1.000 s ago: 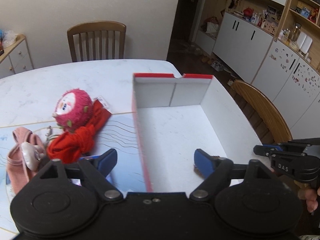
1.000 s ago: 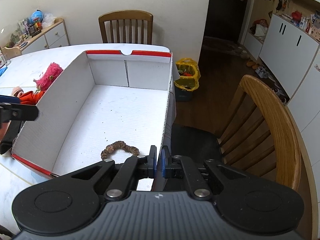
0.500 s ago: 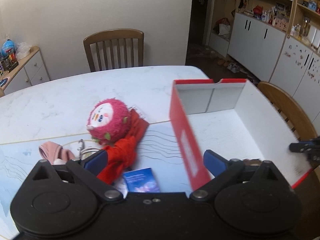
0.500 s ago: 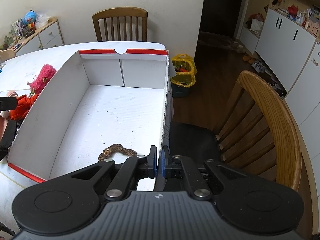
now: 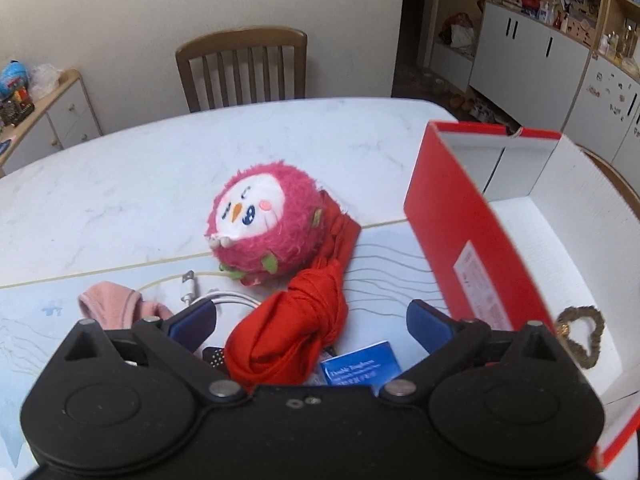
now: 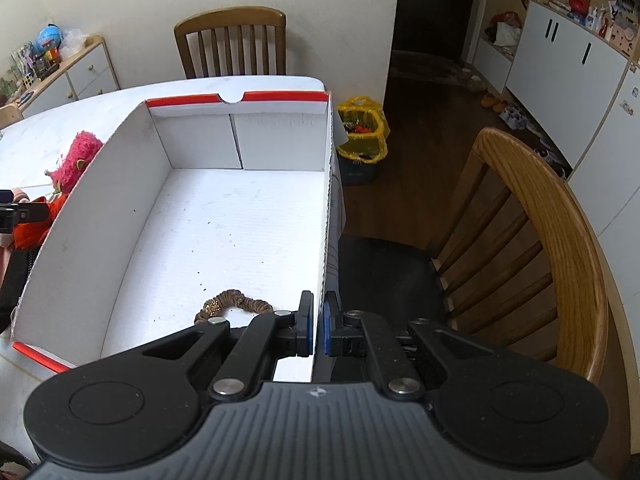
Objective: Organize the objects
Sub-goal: 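Move the left tool back to the red cloth on the table, then grasp the red cloth with the left gripper and lift it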
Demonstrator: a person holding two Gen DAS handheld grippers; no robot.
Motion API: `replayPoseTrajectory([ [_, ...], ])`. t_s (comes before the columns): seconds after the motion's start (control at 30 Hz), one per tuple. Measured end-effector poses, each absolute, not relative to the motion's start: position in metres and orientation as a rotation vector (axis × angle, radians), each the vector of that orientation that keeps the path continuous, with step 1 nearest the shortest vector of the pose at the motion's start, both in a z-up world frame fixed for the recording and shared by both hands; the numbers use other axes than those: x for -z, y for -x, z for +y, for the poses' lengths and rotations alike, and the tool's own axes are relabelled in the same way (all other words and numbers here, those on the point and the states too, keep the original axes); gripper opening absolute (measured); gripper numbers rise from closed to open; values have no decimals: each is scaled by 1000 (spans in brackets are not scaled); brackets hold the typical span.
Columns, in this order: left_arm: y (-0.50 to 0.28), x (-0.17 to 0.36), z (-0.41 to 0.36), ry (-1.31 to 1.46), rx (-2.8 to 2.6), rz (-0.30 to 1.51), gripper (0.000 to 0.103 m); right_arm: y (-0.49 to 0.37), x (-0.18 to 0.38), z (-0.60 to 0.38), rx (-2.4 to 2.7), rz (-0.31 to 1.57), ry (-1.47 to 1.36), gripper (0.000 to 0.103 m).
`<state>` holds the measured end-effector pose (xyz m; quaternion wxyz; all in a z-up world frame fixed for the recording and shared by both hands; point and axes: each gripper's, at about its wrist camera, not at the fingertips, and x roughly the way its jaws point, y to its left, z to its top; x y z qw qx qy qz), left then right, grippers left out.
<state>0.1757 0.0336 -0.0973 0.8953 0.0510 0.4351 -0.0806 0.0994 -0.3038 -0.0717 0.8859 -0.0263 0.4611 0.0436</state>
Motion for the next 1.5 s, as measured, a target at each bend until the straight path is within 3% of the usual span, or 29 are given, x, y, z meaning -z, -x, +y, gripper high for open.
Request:
replayPoseTrajectory([
  [0.37,-200,128,34,-126,157,982,84,-107,80,-296,-69,1001,73,4],
  [0.67,-201,132,30,-130,135,1010,58,-109,80,-299,-90,1012,66,4],
  [0.73,-200,132,28,-130,139,1009,47,-109,80,-299,-92,1012,66,4],
  [0.83,-199,132,24,-127,142,1012,41,-109,80,-298,-93,1009,79,4],
  [1.03,-194,128,21,-129,113,1001,36,-107,81,-296,-92,1002,94,4],
  [1.5,-162,87,24,-52,118,977,35,-108,81,-298,-89,1005,71,4],
])
